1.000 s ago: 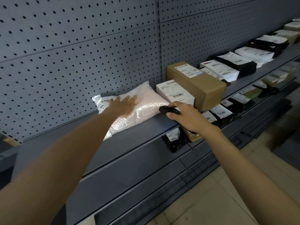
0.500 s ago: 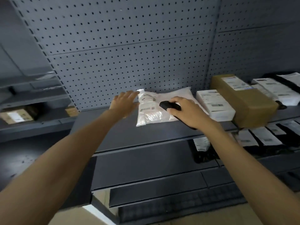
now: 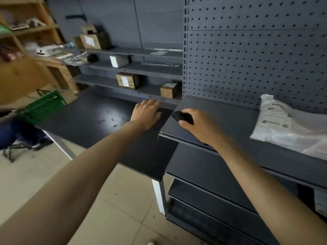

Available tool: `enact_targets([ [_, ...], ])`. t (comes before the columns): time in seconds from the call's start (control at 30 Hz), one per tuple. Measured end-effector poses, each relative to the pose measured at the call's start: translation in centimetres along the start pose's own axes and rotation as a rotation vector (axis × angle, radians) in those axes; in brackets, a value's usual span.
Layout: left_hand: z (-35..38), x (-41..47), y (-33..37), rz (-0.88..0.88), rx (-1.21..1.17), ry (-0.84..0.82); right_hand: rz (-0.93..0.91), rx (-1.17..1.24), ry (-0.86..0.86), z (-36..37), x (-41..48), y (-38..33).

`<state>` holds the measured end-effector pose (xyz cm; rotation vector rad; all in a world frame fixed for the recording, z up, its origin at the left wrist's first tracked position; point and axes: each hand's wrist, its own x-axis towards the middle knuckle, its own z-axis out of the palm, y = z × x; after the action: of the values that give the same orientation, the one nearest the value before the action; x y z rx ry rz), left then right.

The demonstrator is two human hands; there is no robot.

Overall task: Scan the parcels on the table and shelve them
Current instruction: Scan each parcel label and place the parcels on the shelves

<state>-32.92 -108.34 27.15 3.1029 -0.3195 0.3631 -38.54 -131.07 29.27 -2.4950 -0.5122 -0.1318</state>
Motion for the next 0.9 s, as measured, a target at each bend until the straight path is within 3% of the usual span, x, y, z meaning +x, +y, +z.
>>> enact_targets([
  [0.3, 0.7, -10.6, -19.2, -0.25, 0.097, -0.06, -0.239, -0.004, -0.19, 11.7, 9.4, -14.7],
  [0.57, -1.1, -17.9, -38.9, -0.423, 0.164, -0.071, -0.429, 0.04, -0.256, 23.4, 17.6, -31.1],
  [0.73, -0.7, -20.5, -50.2, -0.507, 0.164, -0.091, -0.458, 0.065, -0.29, 30.5, 22.3, -38.9],
  [0.9, 1.9, -19.8, -58.4, -0.525, 0.136, -0.135, -0.407, 0.044, -0.347, 36.4, 27.4, -41.9],
])
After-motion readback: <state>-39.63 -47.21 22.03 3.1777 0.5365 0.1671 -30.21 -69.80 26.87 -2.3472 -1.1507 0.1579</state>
